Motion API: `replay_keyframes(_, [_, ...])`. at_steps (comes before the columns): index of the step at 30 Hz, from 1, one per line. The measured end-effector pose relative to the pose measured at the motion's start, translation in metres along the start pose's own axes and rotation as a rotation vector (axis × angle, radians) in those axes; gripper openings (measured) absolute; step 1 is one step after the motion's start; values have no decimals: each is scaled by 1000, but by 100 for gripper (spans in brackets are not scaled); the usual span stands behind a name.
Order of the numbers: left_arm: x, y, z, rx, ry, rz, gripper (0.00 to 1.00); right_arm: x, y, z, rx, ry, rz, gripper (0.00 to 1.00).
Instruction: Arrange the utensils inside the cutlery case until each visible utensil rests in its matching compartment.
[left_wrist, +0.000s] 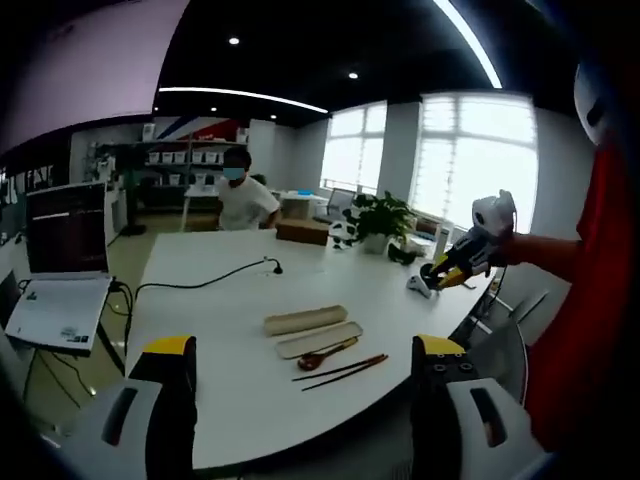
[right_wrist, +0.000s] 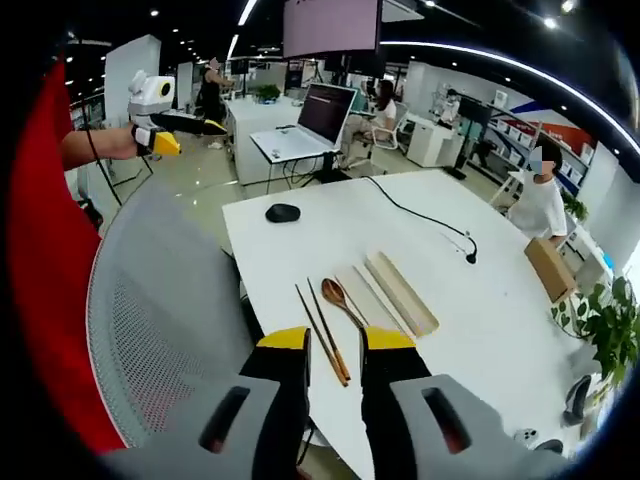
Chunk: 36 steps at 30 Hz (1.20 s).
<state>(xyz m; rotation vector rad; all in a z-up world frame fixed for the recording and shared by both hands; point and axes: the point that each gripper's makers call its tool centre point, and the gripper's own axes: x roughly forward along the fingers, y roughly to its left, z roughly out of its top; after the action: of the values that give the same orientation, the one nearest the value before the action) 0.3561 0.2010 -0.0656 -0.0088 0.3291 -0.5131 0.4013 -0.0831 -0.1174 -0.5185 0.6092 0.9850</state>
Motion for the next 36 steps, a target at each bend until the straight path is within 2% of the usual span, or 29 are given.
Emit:
replay_keyframes(2, [-4,-1,3,-15,-15,17,91,5,-1,2,-33,6,19,16])
replay_keyframes(6, [-9,-1,5,-53,-60,33,87,17,-3,0,-26,23,60,17])
replay_keyframes(8, [-9,4,-2,-72,-42,49,86,23,-4,-4,6,42,63,18])
replay_keyframes(9, [-11,3,-2,-66,-50,51,83,27,-1,-6,52,49,74,19])
replay_keyframes(10, [-12,3,-1,-48,-53,45,82,29,2,-7,71,63,84,19])
replay_keyframes(11, [-13,5,-4,-13,-30,50,81,32,2,-9,62,74,81,19])
replay_keyframes(15, [-10,13,-12,-21,2,73,88,35,-1,-10,89,79,64,20])
replay_keyframes(18, [-8,15,-8,-45,-22,70,87,37,-2,-8,67,87,73,21])
replay_keyframes(22, [-1,20,-11,-54,-22,86,85,42,-3,-3,31,93,73,27])
replay_keyframes(23, [0,22,-12,-44,-24,102,84,44,-4,-2,27,94,75,27])
replay_keyframes(25, [-6,43,-5,43,-77,240,79,47,-4,-1,20,100,87,25])
replay_keyframes(26, [-7,46,-5,45,-93,267,78,50,-5,-2,17,109,90,26])
replay_keyframes(27, [-4,45,-6,30,-97,249,80,52,-5,-3,10,114,92,26])
replay_keyframes(29, [2,37,-18,-52,-31,191,81,55,-9,-11,-23,143,98,28])
replay_keyframes(31, [3,34,-12,-31,-62,177,82,57,-19,-17,-10,157,59,29])
replay_keyframes(33, [3,30,-14,-36,-51,157,82,60,-26,-19,38,153,29,29])
replay_keyframes(36, [5,30,-21,-45,-18,159,82,65,-24,-22,36,156,33,28])
